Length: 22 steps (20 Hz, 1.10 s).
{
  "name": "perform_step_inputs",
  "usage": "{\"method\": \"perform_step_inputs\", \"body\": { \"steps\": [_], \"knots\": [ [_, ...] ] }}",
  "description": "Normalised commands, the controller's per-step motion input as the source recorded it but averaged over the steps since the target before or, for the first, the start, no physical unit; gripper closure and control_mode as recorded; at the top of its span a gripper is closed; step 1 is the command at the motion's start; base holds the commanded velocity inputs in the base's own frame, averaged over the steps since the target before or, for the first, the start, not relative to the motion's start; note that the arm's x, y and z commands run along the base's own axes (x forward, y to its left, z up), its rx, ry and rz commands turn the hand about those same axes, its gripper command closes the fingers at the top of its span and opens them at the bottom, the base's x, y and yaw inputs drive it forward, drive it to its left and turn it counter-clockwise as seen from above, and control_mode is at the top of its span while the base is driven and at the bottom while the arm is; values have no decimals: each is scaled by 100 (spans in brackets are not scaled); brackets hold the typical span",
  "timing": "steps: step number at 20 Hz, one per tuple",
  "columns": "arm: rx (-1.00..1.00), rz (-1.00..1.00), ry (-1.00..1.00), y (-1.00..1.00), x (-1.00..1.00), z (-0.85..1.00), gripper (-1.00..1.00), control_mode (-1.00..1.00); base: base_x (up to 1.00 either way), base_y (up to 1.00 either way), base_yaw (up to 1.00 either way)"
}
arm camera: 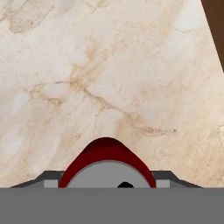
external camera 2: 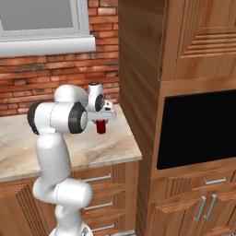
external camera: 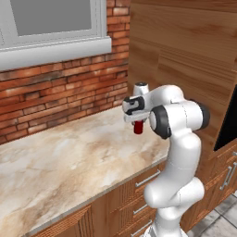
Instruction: Four empty soda cans are scattered around the kitchen. Gather all the cans and cluster them next to the stove for recycling.
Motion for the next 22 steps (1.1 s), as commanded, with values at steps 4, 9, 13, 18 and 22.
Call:
{"method": "perform_step_inputs", "body": {
  "steps": [4, 9, 13, 18, 22],
  "knots": [
    [0, 0, 0, 2, -27, 44, 100, -100, 0, 0, 0],
    [0, 0, 0, 14, -38, 41, 100, -100, 0, 0, 0],
    [0, 0, 0, 14, -48, 31, 100, -100, 0, 0, 0],
    [0, 0, 1, 9, -52, 18, 100, -100, 0, 0, 0],
    [0, 0, 1, 3, -52, 13, 100, -100, 0, 0, 0]
  ]
}}
